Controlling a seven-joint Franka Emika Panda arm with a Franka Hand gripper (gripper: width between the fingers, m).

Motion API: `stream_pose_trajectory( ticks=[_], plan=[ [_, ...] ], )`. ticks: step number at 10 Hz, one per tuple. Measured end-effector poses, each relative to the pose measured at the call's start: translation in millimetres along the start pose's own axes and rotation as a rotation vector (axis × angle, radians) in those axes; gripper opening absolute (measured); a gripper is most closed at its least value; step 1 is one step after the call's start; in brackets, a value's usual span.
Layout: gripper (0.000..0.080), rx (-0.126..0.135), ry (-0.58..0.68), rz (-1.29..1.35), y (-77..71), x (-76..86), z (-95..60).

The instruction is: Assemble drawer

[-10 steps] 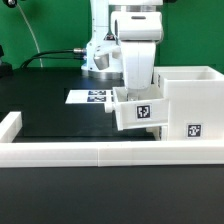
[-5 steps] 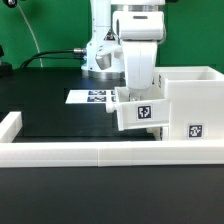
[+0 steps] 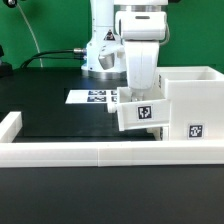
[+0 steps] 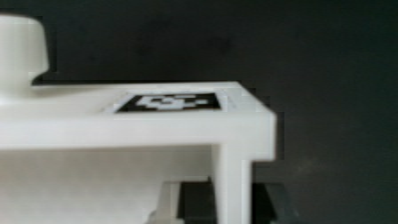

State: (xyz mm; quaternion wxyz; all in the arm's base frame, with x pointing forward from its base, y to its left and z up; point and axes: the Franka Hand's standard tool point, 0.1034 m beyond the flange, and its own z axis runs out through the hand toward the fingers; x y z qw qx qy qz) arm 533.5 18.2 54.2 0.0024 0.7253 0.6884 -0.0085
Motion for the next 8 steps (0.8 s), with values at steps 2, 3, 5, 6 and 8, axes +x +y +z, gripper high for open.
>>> stream_pose_trajectory(
  ticks=[2,3,5,6,8],
  plan=[
    [0.0041,-0.001,0.000,0.000,0.0,-0.8,0.2],
    [0.0041,-0.001,0.000,0.000,0.0,-0.8,0.2],
    [0.0041,-0.002,-0.002,0.001,-0.3,1.3,0.1],
    [0.0041,-0.003,-0.005,0.001,-0.4,2.0,0.1],
    [0.0041,0.014,-0.014,-0.016,1.5,1.1,0.0]
  ],
)
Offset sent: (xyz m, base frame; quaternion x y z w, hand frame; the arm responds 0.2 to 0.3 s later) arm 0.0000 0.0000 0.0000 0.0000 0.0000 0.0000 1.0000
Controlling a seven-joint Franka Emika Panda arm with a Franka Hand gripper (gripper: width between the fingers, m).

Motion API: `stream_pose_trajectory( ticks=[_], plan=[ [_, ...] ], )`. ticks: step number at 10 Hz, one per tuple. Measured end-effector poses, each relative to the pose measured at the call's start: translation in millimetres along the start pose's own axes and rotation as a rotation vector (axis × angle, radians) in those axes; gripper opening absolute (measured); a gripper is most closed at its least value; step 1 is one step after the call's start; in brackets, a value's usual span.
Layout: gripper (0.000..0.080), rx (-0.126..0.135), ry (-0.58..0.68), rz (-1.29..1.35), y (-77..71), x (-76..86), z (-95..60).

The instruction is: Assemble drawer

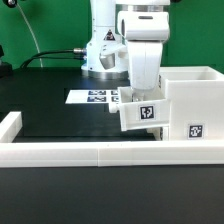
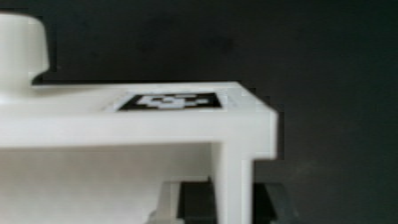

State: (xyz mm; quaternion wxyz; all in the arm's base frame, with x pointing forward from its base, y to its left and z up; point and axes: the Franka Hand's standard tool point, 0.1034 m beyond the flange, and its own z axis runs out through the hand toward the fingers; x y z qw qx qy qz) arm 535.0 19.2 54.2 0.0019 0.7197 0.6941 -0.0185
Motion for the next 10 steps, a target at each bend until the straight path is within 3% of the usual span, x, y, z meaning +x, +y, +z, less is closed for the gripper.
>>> stream_pose_trajectory(
  ticks=[4,5,6,7,8,9,10],
  plan=[
    [0.0041,-0.004,0.001,0.004,1.3,-1.8,-0.1],
    [0.0228,-0.004,0.001,0.004,1.2,-2.0,0.0],
    [0.0364,-0.003,0.001,0.005,0.4,-2.4,0.4],
    [0.0364,-0.004,0.000,0.006,0.2,-2.4,-0.5],
    [0.0560,-0.008,0.000,0.009,1.3,-2.5,-3.1],
    [0.0627,-0.014,-0.001,0.012,2.9,-2.7,-7.2],
    [0.0627,-0.020,-0.002,0.013,4.5,-3.2,-10.8]
  ],
)
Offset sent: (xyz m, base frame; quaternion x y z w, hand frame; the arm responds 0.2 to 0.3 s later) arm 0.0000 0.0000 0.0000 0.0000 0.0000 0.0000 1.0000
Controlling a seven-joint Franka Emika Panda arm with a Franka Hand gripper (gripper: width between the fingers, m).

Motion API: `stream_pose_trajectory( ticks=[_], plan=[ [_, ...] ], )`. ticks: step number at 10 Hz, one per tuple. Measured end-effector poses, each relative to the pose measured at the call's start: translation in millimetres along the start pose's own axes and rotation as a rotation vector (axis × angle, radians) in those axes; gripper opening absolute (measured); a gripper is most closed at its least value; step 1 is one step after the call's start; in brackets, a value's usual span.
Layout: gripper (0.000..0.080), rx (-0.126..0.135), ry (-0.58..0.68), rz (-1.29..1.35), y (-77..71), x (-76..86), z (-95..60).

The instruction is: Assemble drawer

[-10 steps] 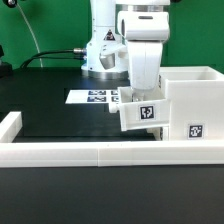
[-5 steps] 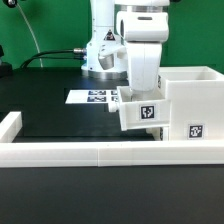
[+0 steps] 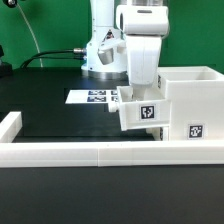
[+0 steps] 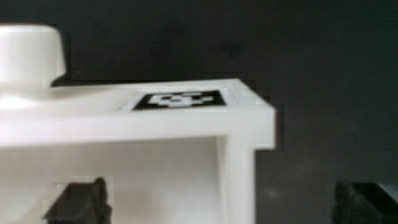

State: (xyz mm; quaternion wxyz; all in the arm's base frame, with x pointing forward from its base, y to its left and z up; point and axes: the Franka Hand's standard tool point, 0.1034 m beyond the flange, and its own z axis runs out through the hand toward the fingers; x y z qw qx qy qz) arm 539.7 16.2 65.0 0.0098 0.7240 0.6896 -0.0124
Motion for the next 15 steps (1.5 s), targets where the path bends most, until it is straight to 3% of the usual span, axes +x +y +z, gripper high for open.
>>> stream_pose_trajectory(
  ticks=[3,5,7,8,10,13,15],
  plan=[
    [0.0649,-0.009,-0.012,-0.010,4.7,-11.8,-18.2],
    [0.0649,0.011,-0.025,-0.031,3.7,-35.3,-30.1],
    [0.0649,0.021,-0.014,-0.036,3.0,-64.7,-32.1],
    [0.0649,0.022,-0.018,-0.020,2.6,-66.5,-31.6],
    [0.0649,0.027,0.044,-0.047,1.3,-75.4,-29.0],
    [0.0649,0.045,0.178,-0.029,-0.9,-88.5,-1.9],
    [0.0649,0.060,0.246,-0.005,-2.0,-88.1,11.0]
  ],
)
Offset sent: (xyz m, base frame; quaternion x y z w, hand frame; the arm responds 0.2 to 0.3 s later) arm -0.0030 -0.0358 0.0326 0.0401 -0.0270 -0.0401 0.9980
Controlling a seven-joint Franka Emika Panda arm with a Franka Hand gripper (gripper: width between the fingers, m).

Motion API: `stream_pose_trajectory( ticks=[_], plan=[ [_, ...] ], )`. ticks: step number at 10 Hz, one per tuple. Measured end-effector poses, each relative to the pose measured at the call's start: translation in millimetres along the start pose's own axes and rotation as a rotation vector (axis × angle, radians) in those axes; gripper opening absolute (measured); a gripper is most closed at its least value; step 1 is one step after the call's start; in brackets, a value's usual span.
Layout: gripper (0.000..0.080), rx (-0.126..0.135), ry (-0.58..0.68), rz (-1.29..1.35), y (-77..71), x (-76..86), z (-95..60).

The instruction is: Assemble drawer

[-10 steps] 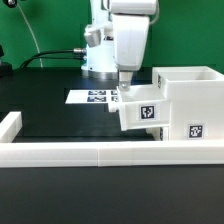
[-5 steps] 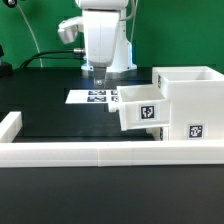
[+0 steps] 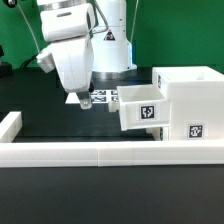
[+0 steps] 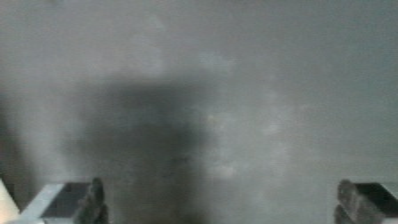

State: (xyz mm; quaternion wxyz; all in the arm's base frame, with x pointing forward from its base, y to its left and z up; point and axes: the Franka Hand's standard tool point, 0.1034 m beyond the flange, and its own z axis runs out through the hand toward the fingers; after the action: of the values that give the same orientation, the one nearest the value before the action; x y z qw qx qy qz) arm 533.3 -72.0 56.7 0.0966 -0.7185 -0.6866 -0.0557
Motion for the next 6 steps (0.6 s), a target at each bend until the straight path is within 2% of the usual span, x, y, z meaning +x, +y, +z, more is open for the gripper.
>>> stream_pose_trajectory(
  ticks=[1,6],
  plan=[
    [0.0649,0.006,0.017,0.018,2.6,1.4,5.2],
    [0.0649,0.018,0.029,0.142,7.0,47.0,12.7]
  ],
)
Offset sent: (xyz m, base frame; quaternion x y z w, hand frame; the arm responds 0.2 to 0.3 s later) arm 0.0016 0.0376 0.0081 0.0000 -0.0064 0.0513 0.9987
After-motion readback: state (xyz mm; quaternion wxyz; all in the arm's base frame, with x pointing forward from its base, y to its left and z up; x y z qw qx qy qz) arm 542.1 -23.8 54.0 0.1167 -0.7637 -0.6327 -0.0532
